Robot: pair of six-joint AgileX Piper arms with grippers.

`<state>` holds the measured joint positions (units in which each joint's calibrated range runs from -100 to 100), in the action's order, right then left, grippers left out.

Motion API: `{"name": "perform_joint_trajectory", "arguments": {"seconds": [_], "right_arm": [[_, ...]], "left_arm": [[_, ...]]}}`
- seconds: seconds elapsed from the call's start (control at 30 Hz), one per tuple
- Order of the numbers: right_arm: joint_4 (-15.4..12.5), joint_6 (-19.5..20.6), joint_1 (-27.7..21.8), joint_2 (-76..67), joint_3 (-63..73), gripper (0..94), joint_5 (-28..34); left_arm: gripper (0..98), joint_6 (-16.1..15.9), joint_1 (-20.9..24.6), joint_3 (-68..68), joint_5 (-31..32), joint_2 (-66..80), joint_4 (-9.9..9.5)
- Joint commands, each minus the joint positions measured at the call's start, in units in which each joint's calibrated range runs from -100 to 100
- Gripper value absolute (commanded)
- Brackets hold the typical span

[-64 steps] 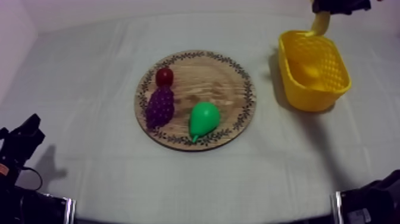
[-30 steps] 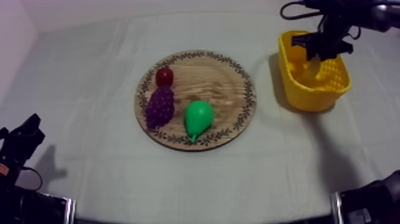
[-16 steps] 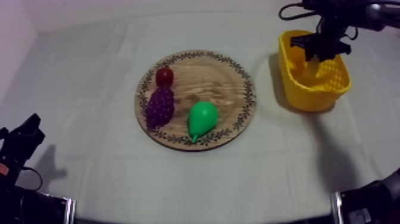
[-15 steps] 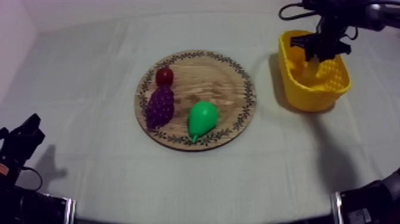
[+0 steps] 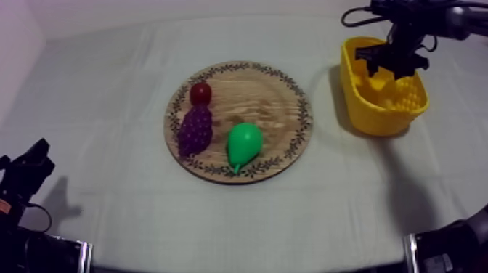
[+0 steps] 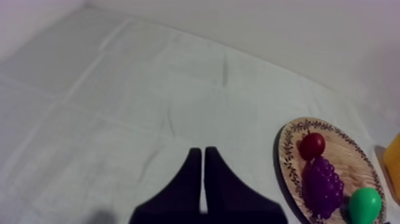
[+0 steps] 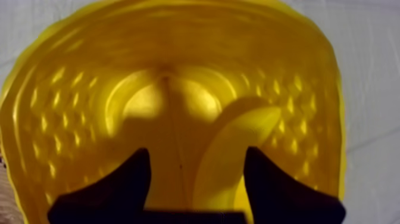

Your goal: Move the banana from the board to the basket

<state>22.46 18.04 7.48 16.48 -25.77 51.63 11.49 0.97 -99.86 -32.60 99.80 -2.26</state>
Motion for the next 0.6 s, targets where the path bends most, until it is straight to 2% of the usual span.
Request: {"name": "perform_joint_trajectory", "arguments": {"seconds": [0.0,0.1,0.33,0.57], "right_arm": [[-0.03,-0.20,-0.05,0.01,-0.06,48.6,0.09],[0.09,-0.41,-0.41,0.05,0.29,46.9,0.04],[-1.03,-2.15,-1.58,0.07,2.06,35.5,0.04],[1.21,0.10,-0.64,0.15,0.13,44.2,-0.35]], "left_arm": [[0.1,0.01,0.01,-0.03,0.02,0.03,-0.01],[0.1,0.01,0.01,-0.03,0.02,0.03,-0.01],[0.1,0.01,0.01,-0.03,0.02,0.03,-0.01],[0.1,0.01,0.01,-0.03,0.02,0.03,-0.01]]}}
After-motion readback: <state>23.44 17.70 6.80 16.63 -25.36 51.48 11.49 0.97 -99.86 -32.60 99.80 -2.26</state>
